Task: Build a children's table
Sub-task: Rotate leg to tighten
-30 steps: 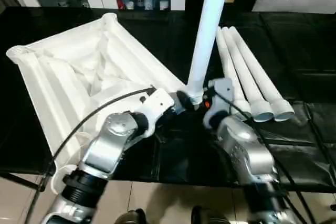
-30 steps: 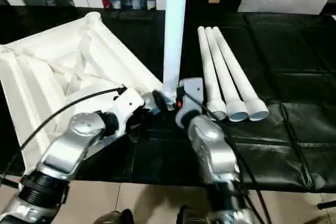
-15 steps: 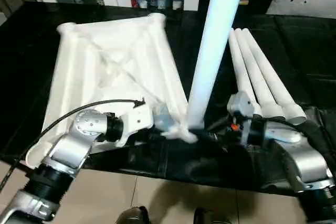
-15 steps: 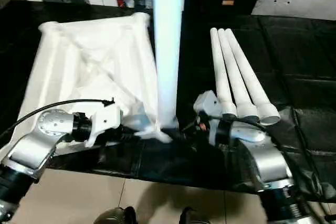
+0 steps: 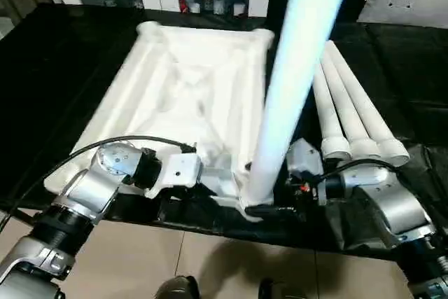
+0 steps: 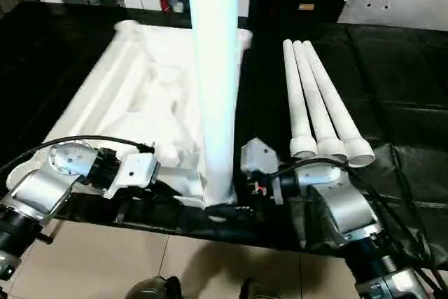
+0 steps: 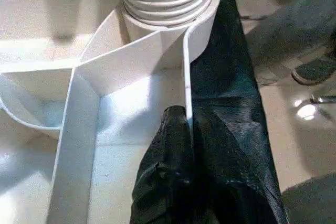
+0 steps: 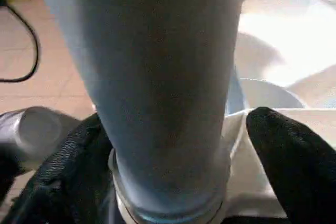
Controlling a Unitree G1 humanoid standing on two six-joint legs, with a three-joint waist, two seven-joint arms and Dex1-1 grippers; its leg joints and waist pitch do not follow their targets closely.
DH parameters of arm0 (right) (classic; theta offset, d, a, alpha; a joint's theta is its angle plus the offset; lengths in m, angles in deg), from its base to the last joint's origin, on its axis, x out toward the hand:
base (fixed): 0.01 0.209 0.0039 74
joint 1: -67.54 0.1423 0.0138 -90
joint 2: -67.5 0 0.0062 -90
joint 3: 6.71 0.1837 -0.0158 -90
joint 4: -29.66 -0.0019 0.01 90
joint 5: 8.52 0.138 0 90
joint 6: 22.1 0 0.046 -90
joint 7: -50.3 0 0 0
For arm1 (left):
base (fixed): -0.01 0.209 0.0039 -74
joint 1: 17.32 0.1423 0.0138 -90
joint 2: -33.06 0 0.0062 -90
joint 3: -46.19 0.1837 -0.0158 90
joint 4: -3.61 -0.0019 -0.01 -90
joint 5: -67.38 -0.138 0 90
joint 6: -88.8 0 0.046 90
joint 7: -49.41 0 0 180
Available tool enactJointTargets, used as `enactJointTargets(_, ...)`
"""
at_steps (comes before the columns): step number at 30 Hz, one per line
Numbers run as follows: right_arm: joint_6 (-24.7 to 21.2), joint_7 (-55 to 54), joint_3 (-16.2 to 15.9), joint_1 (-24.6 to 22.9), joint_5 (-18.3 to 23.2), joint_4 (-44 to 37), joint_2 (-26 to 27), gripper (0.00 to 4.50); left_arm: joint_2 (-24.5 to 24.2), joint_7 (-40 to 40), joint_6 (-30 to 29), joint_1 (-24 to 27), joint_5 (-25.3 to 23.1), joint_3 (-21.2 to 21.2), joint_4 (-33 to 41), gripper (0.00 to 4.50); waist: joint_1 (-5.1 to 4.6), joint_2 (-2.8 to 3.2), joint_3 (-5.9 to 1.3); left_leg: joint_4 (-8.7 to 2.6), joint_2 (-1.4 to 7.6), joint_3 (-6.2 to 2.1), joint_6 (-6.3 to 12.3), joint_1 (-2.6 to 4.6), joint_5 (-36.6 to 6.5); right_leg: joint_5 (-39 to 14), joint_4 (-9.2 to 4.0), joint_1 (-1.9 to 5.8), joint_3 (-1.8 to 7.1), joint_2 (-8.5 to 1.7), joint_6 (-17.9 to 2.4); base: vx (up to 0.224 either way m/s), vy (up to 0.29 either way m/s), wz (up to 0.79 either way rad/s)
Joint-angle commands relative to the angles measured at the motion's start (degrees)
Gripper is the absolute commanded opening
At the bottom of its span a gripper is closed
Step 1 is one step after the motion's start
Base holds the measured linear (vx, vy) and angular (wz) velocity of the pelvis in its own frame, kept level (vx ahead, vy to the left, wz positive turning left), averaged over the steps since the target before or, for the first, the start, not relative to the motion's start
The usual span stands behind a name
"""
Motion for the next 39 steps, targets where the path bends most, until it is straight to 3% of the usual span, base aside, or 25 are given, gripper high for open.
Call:
enactJointTargets(1, 0.51, 1.56, -0.45, 0.79, 0.57, 0.53, -0.09, 3.92, -0.41, 2.40, 1.61, 0.49, -2.57, 3.10, -1.48, 0.00, -0.15, -0.43, -3.67, -3.87, 4.16, -1.54, 6.68, 1.11, -6.50, -3.98, -2.82, 2.96, 2.75, -4.34, -16.60, 0.000, 0.000, 0.00)
enactJointTargets(14, -0.78, 5.07, -1.84, 1.31, 1.11, 1.71, -0.24, 2.90, -0.24, 3.18, 5.26, -1.16, -3.03, 3.47, -5.75, 0.00, -0.12, -0.52, -3.57, -4.05, 4.33, -1.55, 5.74, 1.20, -7.72, -6.87, -3.06, 2.88, 2.81, -4.41, -16.13, 0.000, 0.000, 0.00)
enactJointTargets(19, -3.41, 2.41, -0.62, -0.42, 3.09, 0.59, 1.57, 2.82, 0.46, 0.18, 1.49, -0.11, -1.51, 1.23, -4.99, 0.00, -0.09, -0.31, -3.63, -4.01, 4.37, -1.46, 5.81, 1.22, -7.50, -5.93, -2.97, 2.89, 2.82, -4.42, -16.67, 0.000, 0.000, 0.00)
enactJointTargets(22, -4.58, -2.18, 0.73, -1.79, 3.71, -0.16, 4.02, 2.80, 1.09, -3.27, -1.75, 1.13, -1.02, -0.36, -2.95, 0.00, -0.13, -0.30, -3.31, -4.31, 4.42, -1.62, 4.97, 1.10, -9.25, -8.97, -3.38, 2.79, 2.83, -4.47, -16.09, 0.000, 0.000, 0.00)
enactJointTargets(25, -7.28, -13.14, 1.96, -4.21, 2.06, -1.23, 9.50, 2.80, 3.83, -12.47, -10.42, 3.38, -0.75, -3.58, 1.79, 0.00, -0.55, -0.33, -2.61, -4.89, 4.31, -1.84, 2.57, 1.20, -14.09, -18.12, -4.32, 2.48, 2.99, -4.68, -14.22, 0.000, 0.000, 0.00)
enactJointTargets(27, -8.81, -19.72, 2.32, -5.29, 0.44, -1.49, 13.04, 2.79, 6.53, -18.61, -15.45, 4.35, -0.85, -5.48, 4.88, 0.00, -1.52, -0.50, -1.91, -5.45, 4.26, -2.39, -0.25, 1.36, -18.77, -28.01, -4.96, 2.19, 3.09, -4.80, -11.05, 0.000, 0.000, 0.00)
enactJointTargets(28, -8.81, -19.72, 2.32, -5.29, 0.44, -1.49, 13.04, 2.79, 6.53, -18.61, -15.45, 4.35, -0.85, -5.48, 4.88, 0.00, -1.52, -0.50, -1.91, -5.45, 4.26, -2.39, -0.25, 1.36, -18.77, -28.01, -4.96, 2.19, 3.09, -4.80, -11.05, 0.000, 0.000, 0.00)
enactJointTargets(29, -9.56, -23.20, 2.46, -5.72, -0.51, -1.58, 15.05, 2.79, 8.41, -22.26, -18.43, 4.79, -1.39, -6.40, 6.68, 0.00, -2.14, -0.52, -1.84, -5.63, 3.96, -2.92, -0.86, 1.39, -20.66, -33.97, -5.57, 2.25, 2.98, -4.93, -8.07, 0.000, 0.000, 0.00)
enactJointTargets(32, -11.80, -35.57, 3.89, -5.87, -3.34, -0.65, 22.21, 2.79, 15.26, -33.61, -26.80, 5.67, -3.97, -8.68, 11.17, 0.00, -2.97, -0.83, -1.74, -5.49, 3.84, -2.72, -0.97, 1.94, -20.91, -34.51, -6.25, 1.25, 3.31, -4.66, -7.04, 0.000, 0.000, 0.00)
enactJointTargets(35, -13.25, -45.19, 5.65, -4.83, -5.56, 0.98, 27.42, 2.79, 21.26, -41.97, -31.88, 5.81, -6.20, -9.75, 13.73, 0.00, -3.27, -0.80, -1.86, -5.70, 3.81, -2.69, -0.17, 1.60, -19.04, -32.42, -6.31, 1.42, 3.34, -4.50, -6.56, 0.000, 0.000, 0.00)
enactJointTargets(39, -13.79, -54.62, 7.21, -3.32, -7.94, 2.80, 32.07, 2.79, 27.56, -49.58, -36.78, 5.75, -8.56, -9.35, 16.57, 0.00, -3.20, -0.73, -2.51, -5.53, 3.71, -2.16, 1.26, 1.31, -12.63, -19.39, -5.47, 2.00, 3.25, -4.02, -9.42, 0.013, 0.006, 0.00)
